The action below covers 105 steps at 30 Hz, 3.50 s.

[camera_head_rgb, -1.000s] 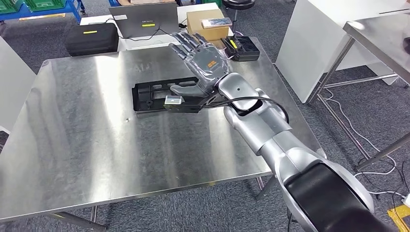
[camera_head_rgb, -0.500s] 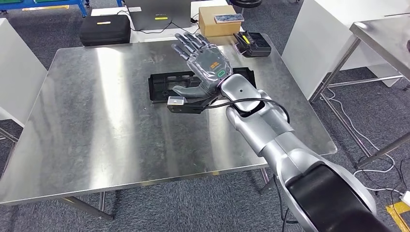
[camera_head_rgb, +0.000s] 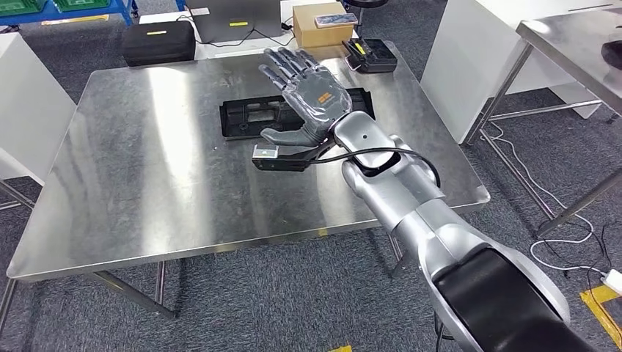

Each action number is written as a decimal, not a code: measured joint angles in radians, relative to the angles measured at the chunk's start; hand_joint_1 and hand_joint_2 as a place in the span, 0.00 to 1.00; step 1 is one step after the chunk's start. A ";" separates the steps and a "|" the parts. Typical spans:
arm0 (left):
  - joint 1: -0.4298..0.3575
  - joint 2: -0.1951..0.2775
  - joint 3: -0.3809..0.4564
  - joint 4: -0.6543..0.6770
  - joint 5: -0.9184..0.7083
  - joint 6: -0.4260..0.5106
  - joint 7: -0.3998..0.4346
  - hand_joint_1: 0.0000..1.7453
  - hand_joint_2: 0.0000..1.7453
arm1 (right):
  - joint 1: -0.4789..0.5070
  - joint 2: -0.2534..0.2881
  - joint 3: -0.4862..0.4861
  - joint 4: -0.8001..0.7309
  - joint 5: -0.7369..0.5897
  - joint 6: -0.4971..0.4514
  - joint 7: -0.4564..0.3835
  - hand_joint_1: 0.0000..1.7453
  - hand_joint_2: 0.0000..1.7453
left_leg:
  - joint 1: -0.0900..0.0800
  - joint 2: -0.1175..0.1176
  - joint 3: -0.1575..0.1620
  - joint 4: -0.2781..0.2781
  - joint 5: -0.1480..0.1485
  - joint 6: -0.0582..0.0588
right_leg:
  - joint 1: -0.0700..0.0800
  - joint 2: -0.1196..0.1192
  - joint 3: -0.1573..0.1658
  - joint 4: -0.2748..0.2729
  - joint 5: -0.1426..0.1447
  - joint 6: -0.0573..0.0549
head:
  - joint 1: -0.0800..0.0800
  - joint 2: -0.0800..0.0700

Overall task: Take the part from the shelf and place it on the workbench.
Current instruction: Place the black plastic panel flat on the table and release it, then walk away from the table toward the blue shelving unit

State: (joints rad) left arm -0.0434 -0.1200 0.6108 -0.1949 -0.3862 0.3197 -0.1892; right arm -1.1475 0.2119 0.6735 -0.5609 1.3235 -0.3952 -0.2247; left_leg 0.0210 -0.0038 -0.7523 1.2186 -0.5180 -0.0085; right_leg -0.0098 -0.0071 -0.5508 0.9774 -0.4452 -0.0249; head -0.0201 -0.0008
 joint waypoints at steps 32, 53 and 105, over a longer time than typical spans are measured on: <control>-0.003 0.001 0.016 0.000 -0.018 0.015 -0.009 0.00 0.00 | 0.001 0.000 -0.002 0.005 -0.029 -0.005 -0.002 0.00 0.00 | 0.008 0.001 -0.018 0.075 -0.008 -0.008 | 0.000 0.017 0.026 0.011 -0.033 0.001 | -0.008 0.000; -0.003 -0.002 0.019 0.000 -0.028 0.017 -0.010 0.00 0.00 | -0.001 -0.006 -0.016 0.014 -0.039 -0.021 -0.004 0.00 0.00 | 0.002 0.088 0.165 -0.212 0.085 0.026 | 0.002 -0.056 -0.027 0.026 0.000 0.065 | 0.002 0.000; -0.014 -0.038 0.043 0.001 -0.104 -0.086 -0.105 0.00 0.00 | 0.683 -0.206 -0.572 0.213 -0.394 -0.243 0.102 0.00 0.00 | 0.003 -0.001 0.194 -0.210 0.055 0.057 | -0.002 0.055 -0.129 0.124 0.001 0.058 | 0.009 0.000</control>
State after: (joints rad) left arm -0.0577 -0.1578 0.6542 -0.1942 -0.4906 0.2341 -0.2939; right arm -0.4641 0.0060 0.1016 -0.3482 0.9300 -0.6381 -0.1226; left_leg 0.0240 -0.0048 -0.5586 1.0087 -0.4625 0.0489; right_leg -0.0121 0.0479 -0.6801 1.1018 -0.4439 0.0334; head -0.0113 -0.0008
